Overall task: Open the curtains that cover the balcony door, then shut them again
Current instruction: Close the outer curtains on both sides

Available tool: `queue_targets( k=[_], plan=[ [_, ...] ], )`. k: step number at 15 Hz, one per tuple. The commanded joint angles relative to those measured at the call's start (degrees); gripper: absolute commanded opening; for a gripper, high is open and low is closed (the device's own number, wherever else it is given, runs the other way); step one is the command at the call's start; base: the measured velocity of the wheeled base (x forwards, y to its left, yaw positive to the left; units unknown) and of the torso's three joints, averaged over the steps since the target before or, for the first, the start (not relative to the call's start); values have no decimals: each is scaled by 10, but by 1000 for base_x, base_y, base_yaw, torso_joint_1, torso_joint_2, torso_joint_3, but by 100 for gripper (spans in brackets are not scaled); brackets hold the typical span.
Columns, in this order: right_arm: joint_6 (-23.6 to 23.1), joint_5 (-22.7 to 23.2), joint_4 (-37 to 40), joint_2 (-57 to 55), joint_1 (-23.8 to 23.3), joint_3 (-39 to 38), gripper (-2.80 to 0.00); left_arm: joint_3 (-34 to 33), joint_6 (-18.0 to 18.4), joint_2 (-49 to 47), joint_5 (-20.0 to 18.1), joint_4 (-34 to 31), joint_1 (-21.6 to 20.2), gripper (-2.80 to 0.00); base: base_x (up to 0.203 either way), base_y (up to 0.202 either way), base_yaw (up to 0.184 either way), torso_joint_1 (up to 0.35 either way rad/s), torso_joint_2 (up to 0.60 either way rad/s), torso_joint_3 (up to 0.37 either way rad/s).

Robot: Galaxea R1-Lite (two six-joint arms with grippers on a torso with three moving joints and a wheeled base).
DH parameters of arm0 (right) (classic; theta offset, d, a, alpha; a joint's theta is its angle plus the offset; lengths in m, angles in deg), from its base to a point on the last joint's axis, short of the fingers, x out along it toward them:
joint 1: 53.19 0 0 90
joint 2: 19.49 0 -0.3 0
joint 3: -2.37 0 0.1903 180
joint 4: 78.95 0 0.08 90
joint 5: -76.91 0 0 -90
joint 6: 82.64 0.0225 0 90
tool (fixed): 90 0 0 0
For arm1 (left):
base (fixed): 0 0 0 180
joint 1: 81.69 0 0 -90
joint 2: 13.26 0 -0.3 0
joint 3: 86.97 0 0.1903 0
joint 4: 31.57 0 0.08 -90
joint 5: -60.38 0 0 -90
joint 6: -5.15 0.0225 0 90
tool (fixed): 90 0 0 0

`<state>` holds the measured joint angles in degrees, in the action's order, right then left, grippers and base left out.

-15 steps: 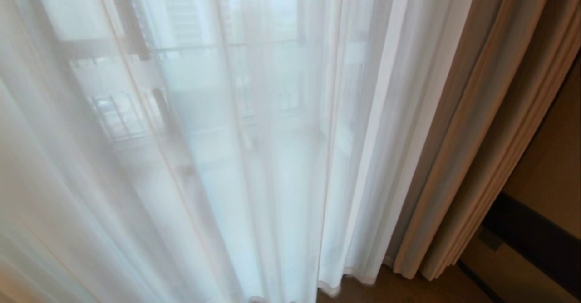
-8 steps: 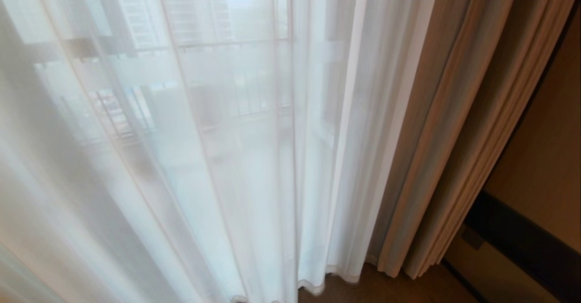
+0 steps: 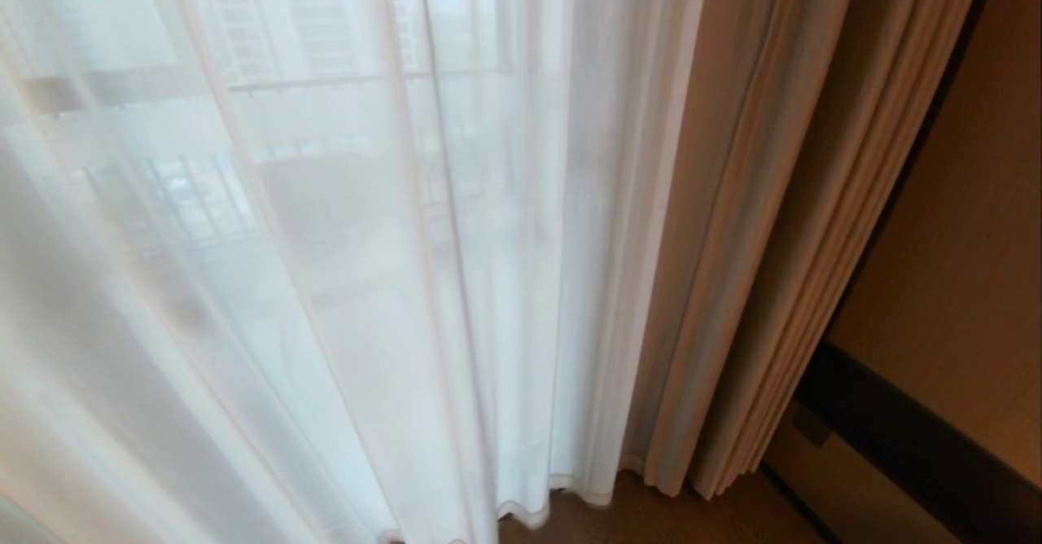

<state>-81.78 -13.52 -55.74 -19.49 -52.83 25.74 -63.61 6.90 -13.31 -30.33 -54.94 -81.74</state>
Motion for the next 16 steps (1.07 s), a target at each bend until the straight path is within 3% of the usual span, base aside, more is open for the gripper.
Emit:
queue_targets(
  k=[1,7,16],
  plan=[
    [0,0,0,0,0,0,-280,0,0,0,0,0,0,-280,0,-187,2,6,1,2],
    [0,0,0,0,0,0,-280,0,-1,0,0,1,0,-280,0,-191,2,9,4,2],
    [0,0,0,0,0,0,-280,0,-1,0,0,1,0,-280,0,-9,0,-2,0,1]
  ],
)
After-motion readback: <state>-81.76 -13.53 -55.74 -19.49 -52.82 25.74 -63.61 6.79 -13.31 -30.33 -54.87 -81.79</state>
